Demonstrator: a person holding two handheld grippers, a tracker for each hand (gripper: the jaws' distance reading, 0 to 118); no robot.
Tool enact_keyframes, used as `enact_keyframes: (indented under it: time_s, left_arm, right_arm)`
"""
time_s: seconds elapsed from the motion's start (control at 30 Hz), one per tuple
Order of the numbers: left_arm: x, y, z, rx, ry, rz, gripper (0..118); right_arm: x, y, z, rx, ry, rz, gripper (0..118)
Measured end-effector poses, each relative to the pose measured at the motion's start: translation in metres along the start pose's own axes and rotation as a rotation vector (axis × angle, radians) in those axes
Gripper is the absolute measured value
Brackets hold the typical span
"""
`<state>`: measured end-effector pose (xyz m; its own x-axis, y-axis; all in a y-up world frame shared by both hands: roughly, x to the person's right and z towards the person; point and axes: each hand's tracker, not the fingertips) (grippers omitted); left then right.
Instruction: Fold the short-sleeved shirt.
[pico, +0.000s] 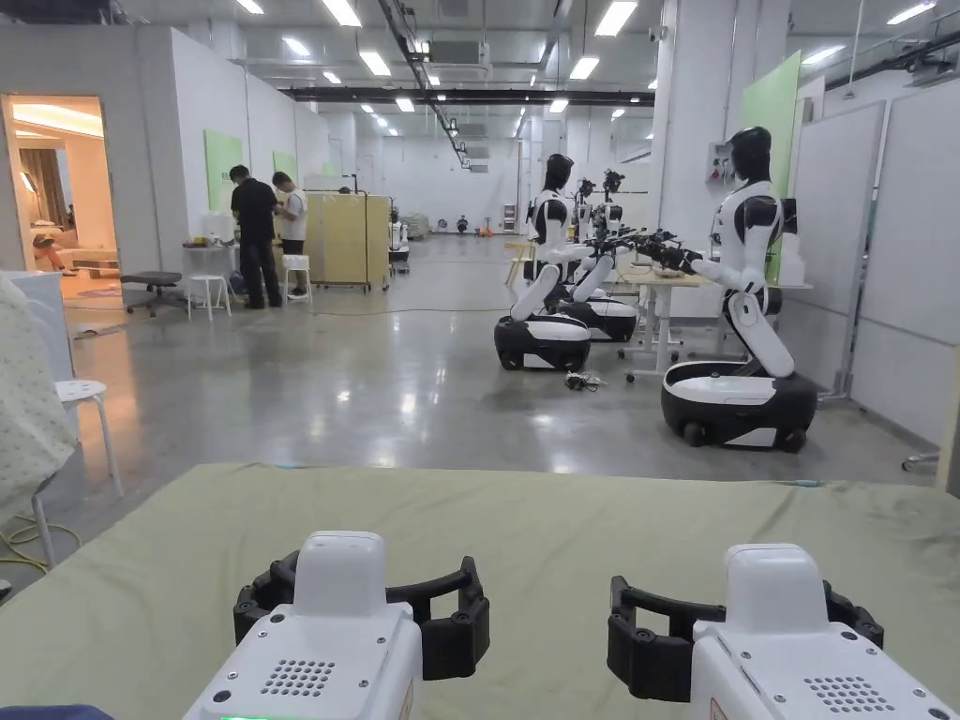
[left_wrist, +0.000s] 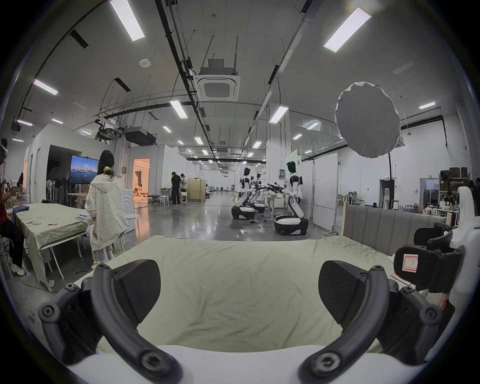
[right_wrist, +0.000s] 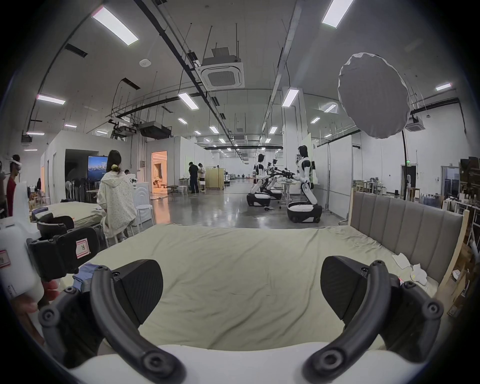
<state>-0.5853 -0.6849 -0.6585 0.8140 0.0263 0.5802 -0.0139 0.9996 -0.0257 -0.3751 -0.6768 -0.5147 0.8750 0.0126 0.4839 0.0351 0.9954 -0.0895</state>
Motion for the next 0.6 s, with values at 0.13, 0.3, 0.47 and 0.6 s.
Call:
enact_keyframes:
  time_s: [0.13,0.3,0.47,0.6]
  left_arm:
    - [0.001,0.007,0.006,0.002,-0.008,0.01,118]
    - [0.005,0.013,0.01,0.022,-0.013,0.004,118]
    - [0.008,0.014,0.012,0.034,-0.022,-0.003,118]
    - [0.009,0.013,0.014,0.036,-0.026,-0.004,118]
  right_arm:
    - [-0.002,0.007,0.011,0.01,-0.03,-0.02,118]
    - [-0.003,0.01,0.017,0.05,-0.049,0.027,118]
    - [-0.005,0.002,0.015,0.054,-0.071,0.06,118]
    - [-0.005,-0.002,0.014,0.048,-0.098,0.058,118]
